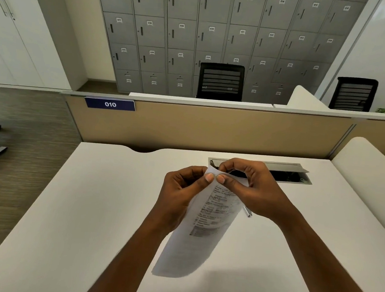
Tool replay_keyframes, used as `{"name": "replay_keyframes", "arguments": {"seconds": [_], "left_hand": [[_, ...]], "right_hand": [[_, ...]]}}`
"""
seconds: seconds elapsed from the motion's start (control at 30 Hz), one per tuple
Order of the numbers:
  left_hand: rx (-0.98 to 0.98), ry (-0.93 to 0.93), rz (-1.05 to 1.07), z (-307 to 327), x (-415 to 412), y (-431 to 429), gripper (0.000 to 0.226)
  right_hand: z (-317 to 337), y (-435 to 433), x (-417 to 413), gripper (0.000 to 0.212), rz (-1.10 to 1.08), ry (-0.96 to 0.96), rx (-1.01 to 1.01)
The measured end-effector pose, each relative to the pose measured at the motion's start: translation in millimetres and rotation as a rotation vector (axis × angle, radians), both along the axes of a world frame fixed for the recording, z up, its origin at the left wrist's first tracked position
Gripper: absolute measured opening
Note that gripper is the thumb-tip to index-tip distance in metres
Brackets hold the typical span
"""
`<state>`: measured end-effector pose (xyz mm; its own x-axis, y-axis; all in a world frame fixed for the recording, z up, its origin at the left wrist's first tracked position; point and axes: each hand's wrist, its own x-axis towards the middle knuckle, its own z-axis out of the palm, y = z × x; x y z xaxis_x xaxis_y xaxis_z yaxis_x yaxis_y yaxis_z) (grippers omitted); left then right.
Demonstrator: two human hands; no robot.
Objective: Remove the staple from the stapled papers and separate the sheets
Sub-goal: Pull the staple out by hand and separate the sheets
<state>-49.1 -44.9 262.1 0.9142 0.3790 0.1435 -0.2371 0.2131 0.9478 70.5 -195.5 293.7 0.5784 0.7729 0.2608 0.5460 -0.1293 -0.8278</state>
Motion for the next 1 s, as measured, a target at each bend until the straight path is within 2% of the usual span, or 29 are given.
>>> {"name": "replay_keyframes", "arguments": {"seconds": [0.3, 0.7, 1.0], "left_hand": [[-0.01, 0.051, -0.004, 2.5, -1.1, 1.4, 0.019], [-0.188, 0.14, -0.116, 3.9, -1.2, 7.8, 0.019], [-0.156, 0.159, -0.096, 3.2, -1.3, 8.3, 0.021]], "right_hand": [[2.6, 1.8, -3.6, 0.01, 0.002, -0.005, 0.004], [8.1, 2.5, -5.5, 0.014, 0.066, 0.083, 0.05], [8.0, 1.6, -7.5, 0.01, 0.063, 0.057, 0.043]]}}
